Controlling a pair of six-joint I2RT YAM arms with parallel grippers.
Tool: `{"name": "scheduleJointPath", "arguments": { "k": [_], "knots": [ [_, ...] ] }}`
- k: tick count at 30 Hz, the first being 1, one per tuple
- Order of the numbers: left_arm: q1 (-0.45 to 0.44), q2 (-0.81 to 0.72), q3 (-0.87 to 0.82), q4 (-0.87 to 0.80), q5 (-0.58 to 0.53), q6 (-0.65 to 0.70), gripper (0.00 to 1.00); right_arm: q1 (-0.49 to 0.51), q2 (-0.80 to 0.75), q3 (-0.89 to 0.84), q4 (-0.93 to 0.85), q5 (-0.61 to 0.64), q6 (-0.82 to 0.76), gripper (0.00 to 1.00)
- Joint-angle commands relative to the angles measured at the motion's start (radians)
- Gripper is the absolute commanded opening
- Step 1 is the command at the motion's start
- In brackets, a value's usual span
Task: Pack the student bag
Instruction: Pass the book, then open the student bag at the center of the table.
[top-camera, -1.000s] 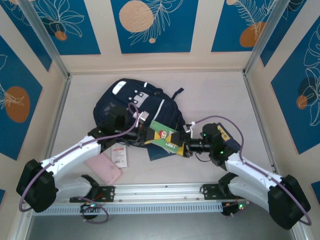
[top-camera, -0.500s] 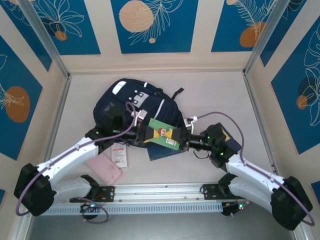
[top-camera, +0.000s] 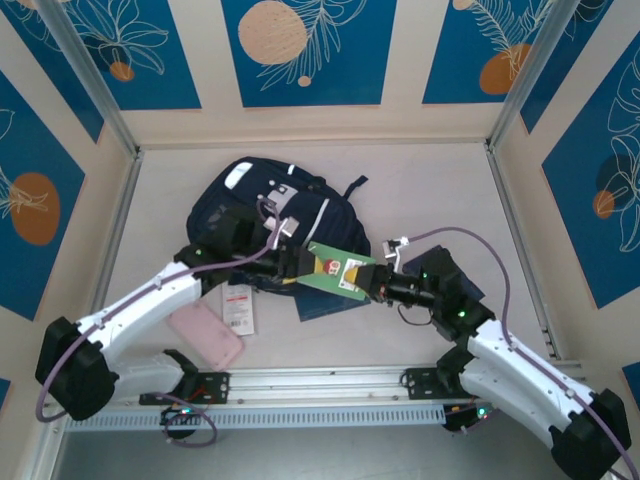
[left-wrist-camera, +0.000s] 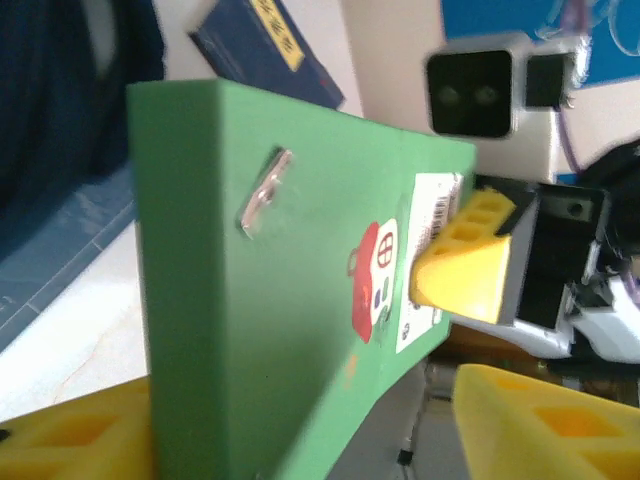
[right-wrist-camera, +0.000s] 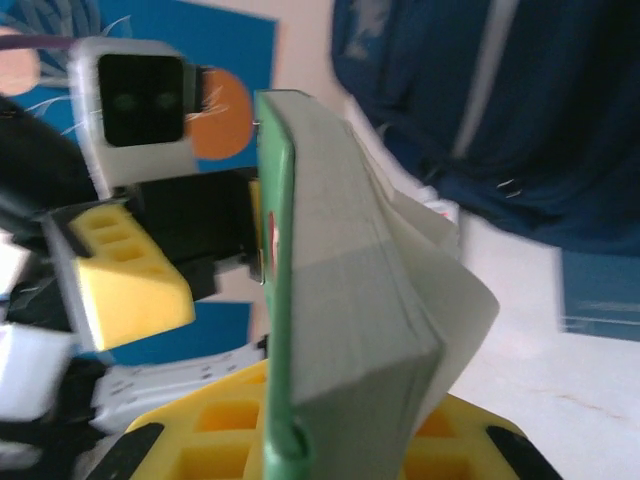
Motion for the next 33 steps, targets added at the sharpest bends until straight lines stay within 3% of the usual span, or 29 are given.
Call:
{"name": "scheduleJointPath", "arguments": {
  "k": [1,7,11,15,23,33],
  "knots": [
    [0.004,0.072,0.190,-0.319,-0.202,0.289,0.76,-0.045,-0.039,0.101,-0.442,0.197,-0.176,0.00],
    [0.004,0.330,0.445,-0.507,-0.455,0.449,0.78,-0.107,-0.060,0.169,-0.691,0.360,-0.236,0.00],
    [-0.003,0.518,0.611,-0.579,-0.581,0.490,0.88,-0.120,-0.070,0.206,-0.771,0.448,-0.255,0.00],
    [-0.028,0.641,0.739,-0.624,-0.723,0.496,1.00,-0.131,-0.072,0.217,-0.772,0.443,-0.281,0.00],
    [-0.086,0.837,0.942,-0.711,-0.878,0.508,0.97,-0.178,-0.071,0.173,-0.709,0.376,-0.293,0.00],
    [-0.138,0.941,1.028,-0.749,-0.926,0.493,0.92,-0.260,-0.070,0.108,-0.648,0.248,-0.294,0.00]
  ]
}}
